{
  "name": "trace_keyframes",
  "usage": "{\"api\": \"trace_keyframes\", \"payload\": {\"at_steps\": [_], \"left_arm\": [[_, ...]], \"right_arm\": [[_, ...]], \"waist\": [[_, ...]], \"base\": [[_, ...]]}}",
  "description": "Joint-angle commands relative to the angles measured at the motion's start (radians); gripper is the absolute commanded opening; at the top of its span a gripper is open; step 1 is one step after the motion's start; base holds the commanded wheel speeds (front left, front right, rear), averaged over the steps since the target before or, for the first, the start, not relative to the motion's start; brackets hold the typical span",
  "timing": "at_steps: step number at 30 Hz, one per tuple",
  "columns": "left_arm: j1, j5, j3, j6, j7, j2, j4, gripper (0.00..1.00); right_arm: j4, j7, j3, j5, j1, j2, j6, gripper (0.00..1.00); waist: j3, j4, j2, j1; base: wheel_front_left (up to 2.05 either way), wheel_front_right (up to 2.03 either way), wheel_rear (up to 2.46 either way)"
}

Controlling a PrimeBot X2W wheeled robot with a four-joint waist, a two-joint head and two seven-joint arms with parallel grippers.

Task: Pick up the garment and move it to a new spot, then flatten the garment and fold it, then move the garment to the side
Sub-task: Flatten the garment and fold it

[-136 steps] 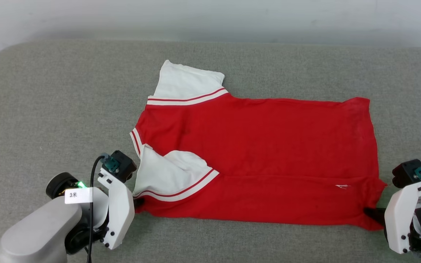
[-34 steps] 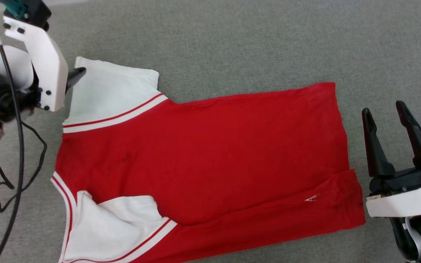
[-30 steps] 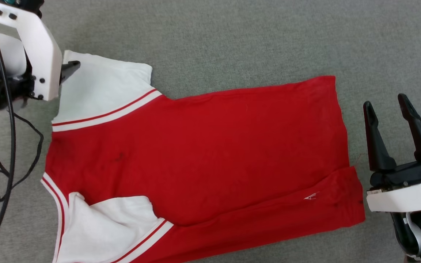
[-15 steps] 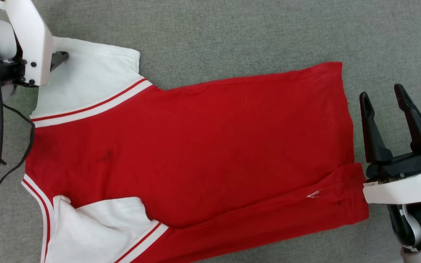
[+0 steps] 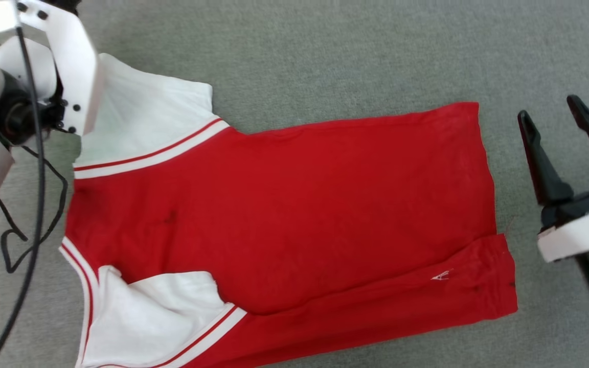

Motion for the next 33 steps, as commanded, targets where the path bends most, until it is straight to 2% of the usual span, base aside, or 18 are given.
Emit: {"api": "trace_keyframes", "payload": {"at_steps": [1, 7, 12, 19, 25, 33], "left_arm": [[0.004, 0.013, -0.011, -0.008, -0.021, -0.007, -0.013, 0.00], [0.013, 0.027, -0.034, -0.025, -0.074, -0.027, -0.060, 0.00], [0.010, 0.033, -0.051, -0.032, -0.106, -0.041, -0.096, 0.00], [-0.019, 0.048, -0.071, -0.037, -0.133, -0.050, -0.139, 0.00], [-0.044, 0.057, -0.081, -0.038, -0.151, -0.060, -0.161, 0.00], [-0.067, 0.060, -0.093, -0.038, -0.170, -0.063, -0.169, 0.00]], "right_arm": [[-0.010, 0.053, 0.014, 0.027, -0.039, -0.036, -0.001, 1.00], [0.000, 0.325, 0.083, 0.149, -0.150, -0.192, -0.001, 1.00], [0.046, 0.573, 0.165, 0.245, -0.249, -0.294, -0.001, 1.00], [0.131, 0.823, 0.296, 0.335, -0.380, -0.352, -0.001, 1.00], [0.234, 0.888, 0.386, 0.353, -0.465, -0.334, -0.001, 1.00], [0.368, 0.873, 0.495, 0.339, -0.519, -0.306, -0.001, 1.00]], "waist": [[-0.022, 0.017, 0.0000, -0.0001], [-0.042, 0.054, 0.0000, -0.0001], [-0.041, 0.080, 0.0000, -0.0001], [-0.019, 0.115, 0.0000, -0.0001], [0.012, 0.143, 0.0000, -0.0001], [0.046, 0.160, 0.0000, -0.0001]], "base": [[0.00, 0.00, 0.00], [0.00, 0.00, 0.00], [0.00, 0.00, 0.00], [0.00, 0.00, 0.00], [0.00, 0.00, 0.00], [0.00, 0.00, 0.00]]}}
